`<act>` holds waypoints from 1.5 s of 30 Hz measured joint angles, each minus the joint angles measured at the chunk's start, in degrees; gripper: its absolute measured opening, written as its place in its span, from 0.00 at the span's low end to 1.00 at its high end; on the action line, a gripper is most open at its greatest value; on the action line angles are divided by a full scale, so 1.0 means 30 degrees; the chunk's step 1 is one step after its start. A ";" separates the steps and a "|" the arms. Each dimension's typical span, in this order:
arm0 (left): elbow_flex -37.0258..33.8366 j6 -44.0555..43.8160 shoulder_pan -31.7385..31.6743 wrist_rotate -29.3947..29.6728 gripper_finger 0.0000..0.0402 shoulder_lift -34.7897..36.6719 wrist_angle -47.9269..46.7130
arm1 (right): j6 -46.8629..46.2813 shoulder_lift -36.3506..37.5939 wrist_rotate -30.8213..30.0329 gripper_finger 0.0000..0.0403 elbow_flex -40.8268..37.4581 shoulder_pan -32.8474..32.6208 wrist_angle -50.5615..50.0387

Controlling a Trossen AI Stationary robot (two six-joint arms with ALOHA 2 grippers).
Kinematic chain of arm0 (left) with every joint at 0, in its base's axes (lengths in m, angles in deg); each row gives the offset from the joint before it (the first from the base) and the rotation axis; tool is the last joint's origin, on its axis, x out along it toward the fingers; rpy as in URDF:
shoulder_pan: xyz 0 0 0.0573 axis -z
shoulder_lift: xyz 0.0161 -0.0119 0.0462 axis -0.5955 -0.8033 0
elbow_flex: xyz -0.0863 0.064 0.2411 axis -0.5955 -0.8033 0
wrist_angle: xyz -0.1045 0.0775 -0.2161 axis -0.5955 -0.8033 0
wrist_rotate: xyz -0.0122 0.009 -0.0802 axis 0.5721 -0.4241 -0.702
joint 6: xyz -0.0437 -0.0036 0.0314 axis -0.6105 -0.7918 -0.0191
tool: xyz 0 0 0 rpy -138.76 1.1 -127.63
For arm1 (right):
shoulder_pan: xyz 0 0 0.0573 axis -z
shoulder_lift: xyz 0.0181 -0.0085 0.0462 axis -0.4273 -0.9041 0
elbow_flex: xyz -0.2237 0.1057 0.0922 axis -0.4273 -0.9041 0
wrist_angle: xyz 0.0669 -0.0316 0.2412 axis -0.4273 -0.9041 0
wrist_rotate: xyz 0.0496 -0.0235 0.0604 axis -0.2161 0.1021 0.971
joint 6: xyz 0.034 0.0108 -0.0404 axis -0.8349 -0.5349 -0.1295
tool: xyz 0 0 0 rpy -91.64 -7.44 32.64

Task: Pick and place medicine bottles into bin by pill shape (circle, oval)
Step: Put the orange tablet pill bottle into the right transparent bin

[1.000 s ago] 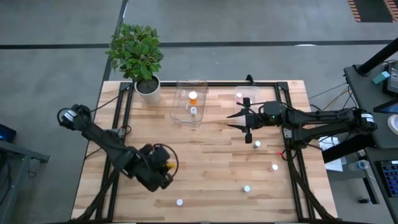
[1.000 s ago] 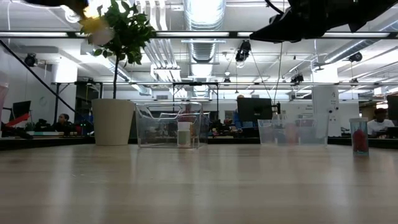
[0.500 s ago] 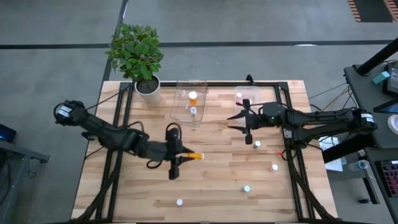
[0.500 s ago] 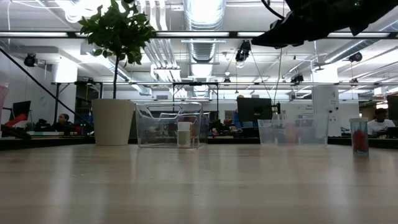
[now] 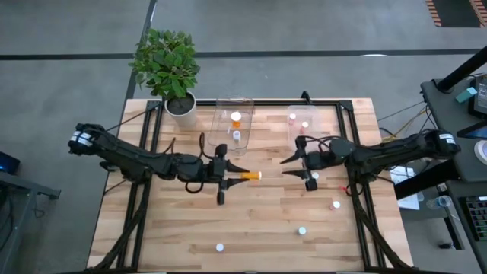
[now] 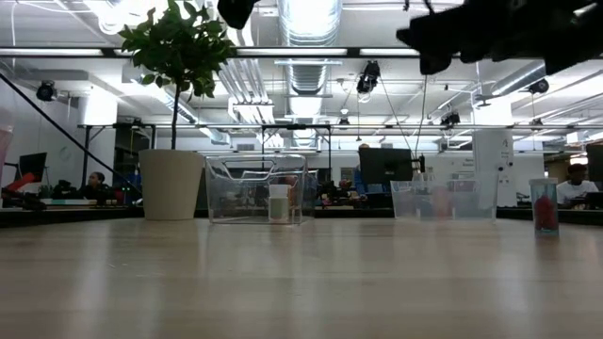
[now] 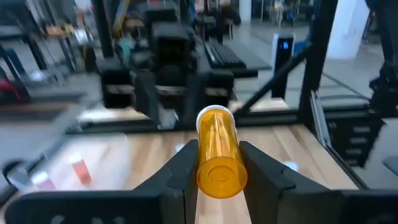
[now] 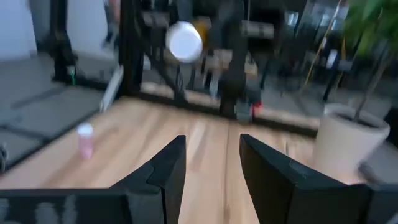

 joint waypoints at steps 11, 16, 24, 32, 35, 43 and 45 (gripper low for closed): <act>-0.0467 0.3421 -0.0087 -0.0119 0.19 -0.0395 0.4091 | 0.0873 -0.2370 -0.1321 0.35 0.0280 -0.1383 0.6478; -0.0756 0.3653 -0.0173 -0.0131 0.19 -0.0503 0.4101 | 0.1586 -0.3265 -0.1316 0.35 0.1745 -0.1593 0.5037; -0.1318 0.3646 -0.0180 0.0174 0.19 -0.0386 0.4582 | 0.0730 -0.3905 -0.1156 0.37 0.3321 -0.1593 0.3320; -0.1332 0.3676 -0.0182 0.0320 0.19 -0.0386 0.4451 | 0.0503 -0.4416 -0.1163 0.56 0.4054 -0.1586 0.3230; -0.1339 0.3716 -0.0255 0.1238 0.19 -0.0386 0.4410 | 0.0504 -0.4665 -0.1167 0.62 0.4399 -0.1586 0.3244; -0.1485 0.3770 -0.0632 0.1352 0.19 -0.0386 0.4444 | 0.0813 -0.6352 -0.1946 0.65 0.5429 -0.1579 0.3385; -0.1496 0.3773 -0.0640 0.1348 0.19 -0.0386 0.4444 | 0.1051 -0.6638 -0.2332 0.64 0.5760 -0.1579 0.3496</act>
